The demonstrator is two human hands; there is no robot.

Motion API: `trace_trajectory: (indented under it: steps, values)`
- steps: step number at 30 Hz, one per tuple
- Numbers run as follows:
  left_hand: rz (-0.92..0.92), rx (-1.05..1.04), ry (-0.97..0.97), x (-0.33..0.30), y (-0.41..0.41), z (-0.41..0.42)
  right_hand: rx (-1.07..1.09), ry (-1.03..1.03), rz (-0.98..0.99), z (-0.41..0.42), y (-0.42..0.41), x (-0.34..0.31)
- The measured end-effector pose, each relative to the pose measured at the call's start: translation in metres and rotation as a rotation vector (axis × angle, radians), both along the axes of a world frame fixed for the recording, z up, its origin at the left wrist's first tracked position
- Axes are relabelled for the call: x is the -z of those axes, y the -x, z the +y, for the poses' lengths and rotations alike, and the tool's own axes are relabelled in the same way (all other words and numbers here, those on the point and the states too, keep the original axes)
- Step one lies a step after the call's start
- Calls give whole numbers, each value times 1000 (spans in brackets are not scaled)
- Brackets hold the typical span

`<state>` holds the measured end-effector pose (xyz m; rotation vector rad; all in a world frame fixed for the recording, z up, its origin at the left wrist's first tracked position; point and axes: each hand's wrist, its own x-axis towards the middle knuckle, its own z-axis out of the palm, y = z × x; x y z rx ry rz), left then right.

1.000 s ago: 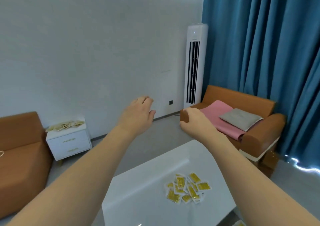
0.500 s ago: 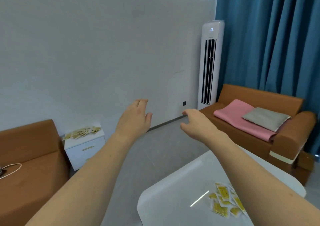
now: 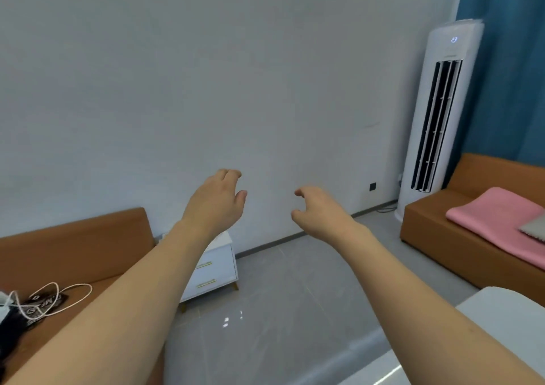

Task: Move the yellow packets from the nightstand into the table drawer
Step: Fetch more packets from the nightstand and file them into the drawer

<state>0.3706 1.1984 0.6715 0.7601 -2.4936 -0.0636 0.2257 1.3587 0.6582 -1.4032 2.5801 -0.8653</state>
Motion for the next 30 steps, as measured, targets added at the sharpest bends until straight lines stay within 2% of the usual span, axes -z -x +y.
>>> trace_trajectory:
  steps: [8, 12, 22, 30]
  values:
    - [-16, -17, -53, 8, -33, -223, 2, -4, -15, -219, -18, 7]
    - [40, -41, -135, 6, -26, -324, 17, 22, -16, -311, -13, 7]
    - [-73, -32, -297, 67, 74, -550, 30, -2, -136, -535, 78, 67]
    - [-146, -103, -394, 84, 139, -736, 30, -46, -366, -727, 158, 102]
